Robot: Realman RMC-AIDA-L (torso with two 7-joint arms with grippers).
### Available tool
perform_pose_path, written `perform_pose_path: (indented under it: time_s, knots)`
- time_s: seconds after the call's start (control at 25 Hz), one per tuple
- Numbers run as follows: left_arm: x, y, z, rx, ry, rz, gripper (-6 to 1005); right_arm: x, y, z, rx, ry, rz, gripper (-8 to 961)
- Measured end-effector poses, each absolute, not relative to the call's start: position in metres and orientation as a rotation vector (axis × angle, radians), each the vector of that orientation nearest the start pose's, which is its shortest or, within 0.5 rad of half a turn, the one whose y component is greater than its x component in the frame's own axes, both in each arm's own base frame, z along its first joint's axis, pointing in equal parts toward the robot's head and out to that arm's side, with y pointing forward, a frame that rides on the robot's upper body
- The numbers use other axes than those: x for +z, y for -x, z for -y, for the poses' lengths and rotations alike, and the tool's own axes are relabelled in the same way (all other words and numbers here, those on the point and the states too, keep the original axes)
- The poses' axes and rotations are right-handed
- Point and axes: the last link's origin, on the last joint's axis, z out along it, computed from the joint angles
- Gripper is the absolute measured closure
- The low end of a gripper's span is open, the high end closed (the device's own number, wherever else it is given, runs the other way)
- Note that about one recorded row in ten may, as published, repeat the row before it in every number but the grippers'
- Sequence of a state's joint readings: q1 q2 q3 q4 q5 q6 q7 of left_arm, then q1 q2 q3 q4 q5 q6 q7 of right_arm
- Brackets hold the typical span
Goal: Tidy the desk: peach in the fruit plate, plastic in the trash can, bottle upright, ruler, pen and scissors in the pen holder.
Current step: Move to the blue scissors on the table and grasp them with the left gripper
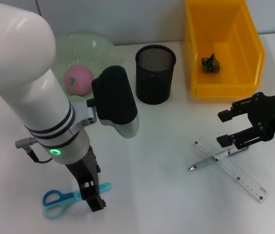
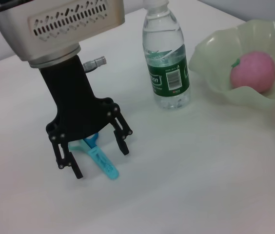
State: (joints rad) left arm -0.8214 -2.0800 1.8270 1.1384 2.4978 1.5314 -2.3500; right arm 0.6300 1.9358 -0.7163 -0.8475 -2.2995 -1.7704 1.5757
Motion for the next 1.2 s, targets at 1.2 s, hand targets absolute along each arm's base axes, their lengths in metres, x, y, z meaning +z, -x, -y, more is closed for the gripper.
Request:
perform_pose_path:
  time_s: [1.2]
  knots:
    - [-0.0880, 0.1473, -0.3312, 1.011, 2.932, 0.185, 560, 0.0655, -0.2546, -0.3476, 0.187, 2.969, -0.521, 200]
